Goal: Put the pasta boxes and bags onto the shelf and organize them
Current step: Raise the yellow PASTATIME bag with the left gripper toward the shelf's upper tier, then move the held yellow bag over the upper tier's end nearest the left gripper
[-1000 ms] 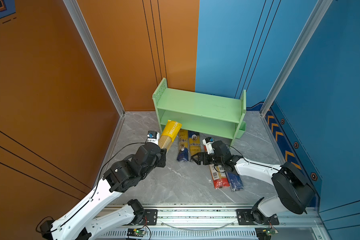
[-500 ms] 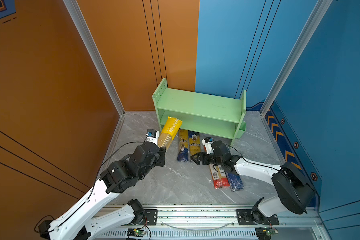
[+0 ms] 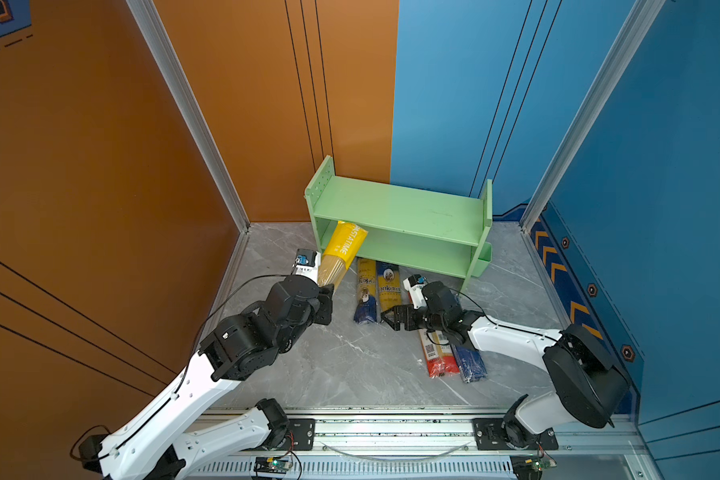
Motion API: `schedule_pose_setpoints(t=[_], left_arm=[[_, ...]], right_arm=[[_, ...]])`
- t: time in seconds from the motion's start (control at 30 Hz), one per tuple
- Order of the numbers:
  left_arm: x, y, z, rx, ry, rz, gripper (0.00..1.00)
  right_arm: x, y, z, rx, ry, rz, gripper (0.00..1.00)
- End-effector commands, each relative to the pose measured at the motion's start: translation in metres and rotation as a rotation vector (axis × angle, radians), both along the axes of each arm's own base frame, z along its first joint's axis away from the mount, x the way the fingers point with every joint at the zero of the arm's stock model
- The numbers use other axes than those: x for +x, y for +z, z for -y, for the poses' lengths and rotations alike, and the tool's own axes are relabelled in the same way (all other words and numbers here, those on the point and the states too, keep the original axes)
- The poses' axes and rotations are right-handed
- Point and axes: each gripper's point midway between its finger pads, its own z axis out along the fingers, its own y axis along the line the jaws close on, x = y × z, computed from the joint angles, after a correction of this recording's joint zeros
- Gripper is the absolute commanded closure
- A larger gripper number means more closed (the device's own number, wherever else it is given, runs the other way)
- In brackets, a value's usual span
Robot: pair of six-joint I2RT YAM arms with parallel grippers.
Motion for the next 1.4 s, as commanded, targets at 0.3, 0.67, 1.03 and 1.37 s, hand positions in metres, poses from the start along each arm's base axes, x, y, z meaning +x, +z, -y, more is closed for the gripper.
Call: schedule_pose_setpoints(t=[0.3,0.67,1.03,1.37], left_arm=[[0.024,0.114,0.007,-0.128,0.039,0.343,1.0],[0.06,0.13,0.01,-0.129,0.069,0.394,1.0],[0.109,0.117,-0.004,-0.189,0.053,0.375,1.0],[0.131,0.114,0.001,-0.205,-0.015,0.378,1.0]], right_arm=[[-0.001,0.001,-0.005,0.003,0.012,-0.009,0.03],[-0.004,0.001,-0.004,-0.008,0.021,-0.009,0.03],[-0.006,0.0,-0.001,-0.019,0.022,-0.009,0.03],[-0.006,-0.001,-0.001,-0.023,0.026,-0.009,0.03]])
